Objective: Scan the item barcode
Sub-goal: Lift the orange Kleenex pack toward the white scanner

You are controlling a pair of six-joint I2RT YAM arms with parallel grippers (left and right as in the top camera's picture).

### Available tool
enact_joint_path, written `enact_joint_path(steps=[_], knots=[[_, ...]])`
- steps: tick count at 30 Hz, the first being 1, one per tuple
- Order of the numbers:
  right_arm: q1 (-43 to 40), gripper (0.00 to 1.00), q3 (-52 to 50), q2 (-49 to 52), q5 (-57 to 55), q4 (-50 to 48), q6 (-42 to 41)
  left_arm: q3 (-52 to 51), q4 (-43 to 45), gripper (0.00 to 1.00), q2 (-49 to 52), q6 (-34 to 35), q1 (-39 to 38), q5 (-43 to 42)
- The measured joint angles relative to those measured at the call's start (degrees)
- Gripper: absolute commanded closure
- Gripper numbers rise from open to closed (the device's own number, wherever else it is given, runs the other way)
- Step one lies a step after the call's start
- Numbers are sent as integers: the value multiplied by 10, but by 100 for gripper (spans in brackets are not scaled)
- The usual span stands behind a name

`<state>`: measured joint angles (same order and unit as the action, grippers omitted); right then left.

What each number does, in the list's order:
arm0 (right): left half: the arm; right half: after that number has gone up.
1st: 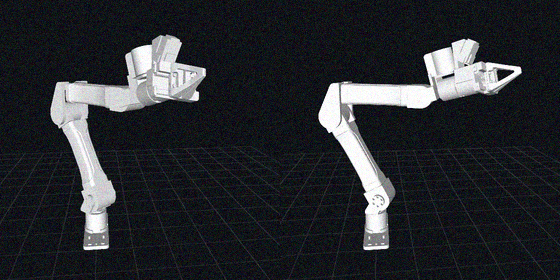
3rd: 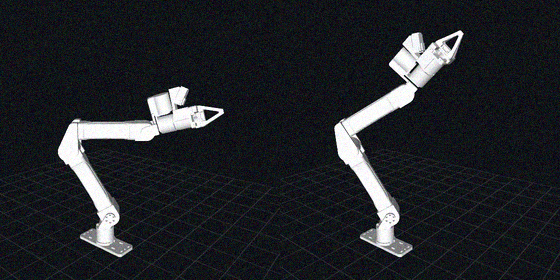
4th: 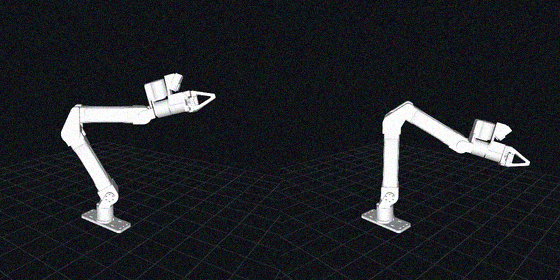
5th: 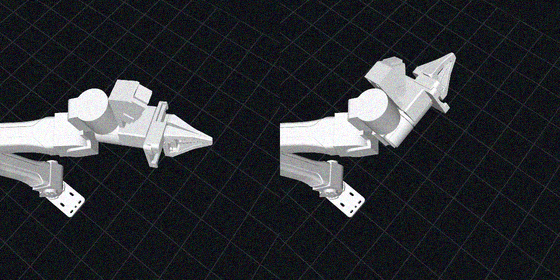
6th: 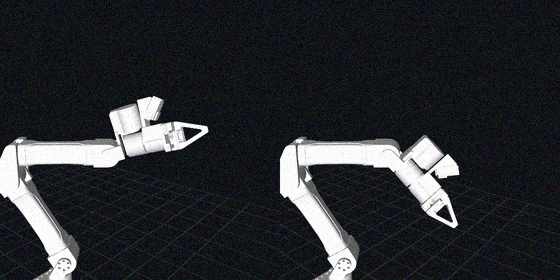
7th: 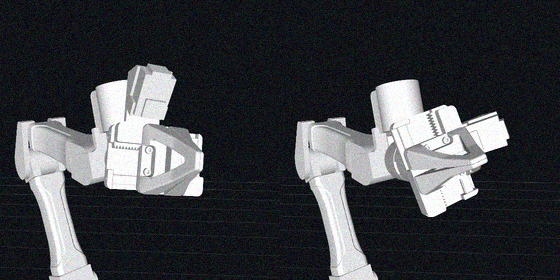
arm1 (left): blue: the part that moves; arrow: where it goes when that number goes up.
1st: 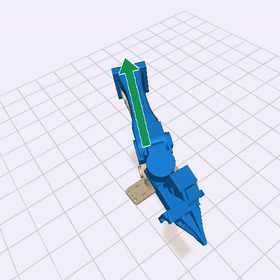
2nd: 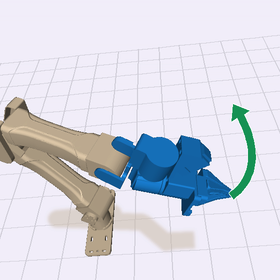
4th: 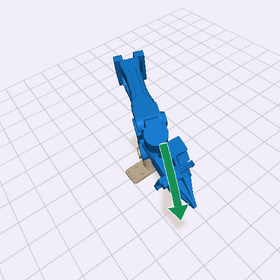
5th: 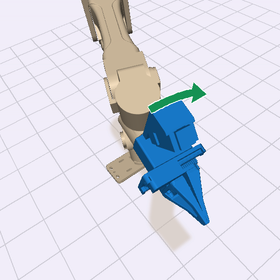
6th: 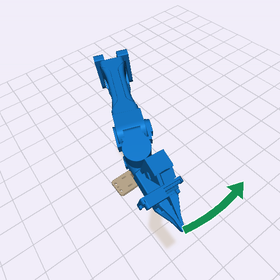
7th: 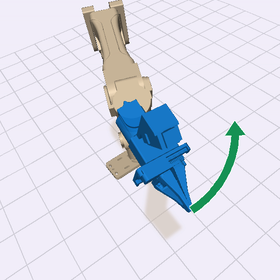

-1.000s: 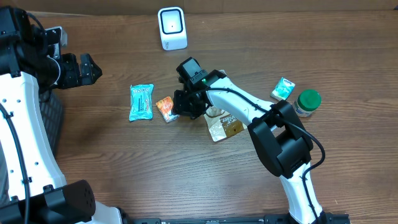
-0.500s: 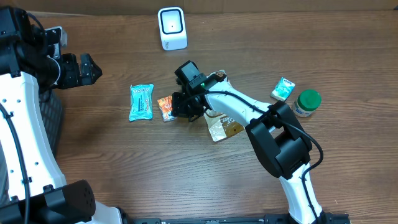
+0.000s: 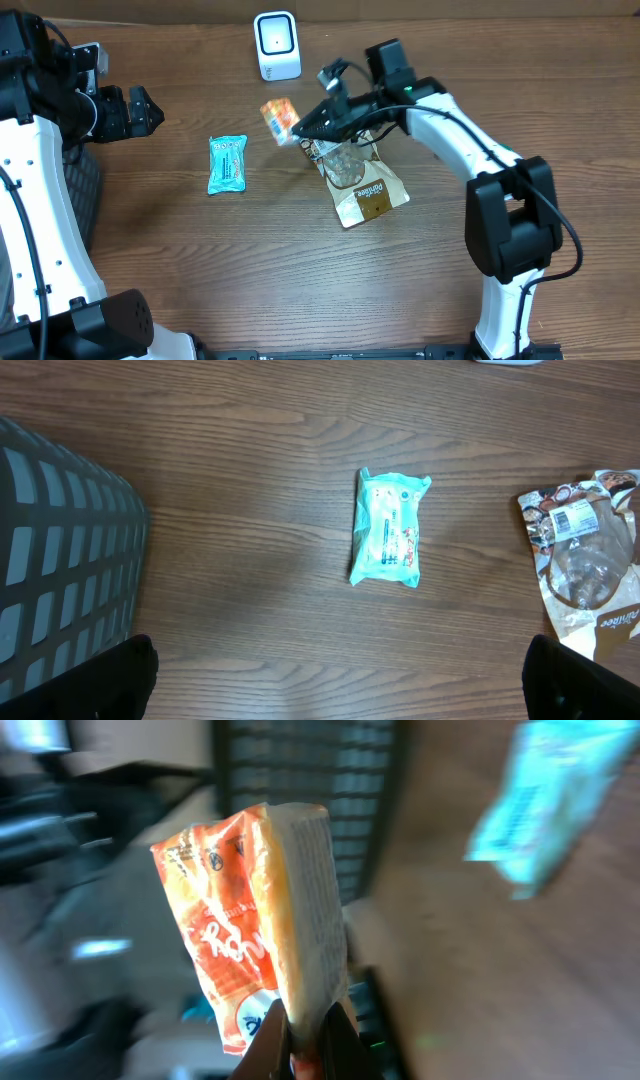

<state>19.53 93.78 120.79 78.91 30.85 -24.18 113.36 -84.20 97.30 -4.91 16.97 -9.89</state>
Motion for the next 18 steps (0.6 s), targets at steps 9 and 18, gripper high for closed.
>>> enact_joint_path(steps=[9, 18], knots=[[-54, 96, 0, 0, 88, -17, -121, 0, 0, 1, 0, 0, 0, 0], [-56, 96, 0, -1, 91, -17, -146, 0, 0, 0, 0, 0, 0, 0]])
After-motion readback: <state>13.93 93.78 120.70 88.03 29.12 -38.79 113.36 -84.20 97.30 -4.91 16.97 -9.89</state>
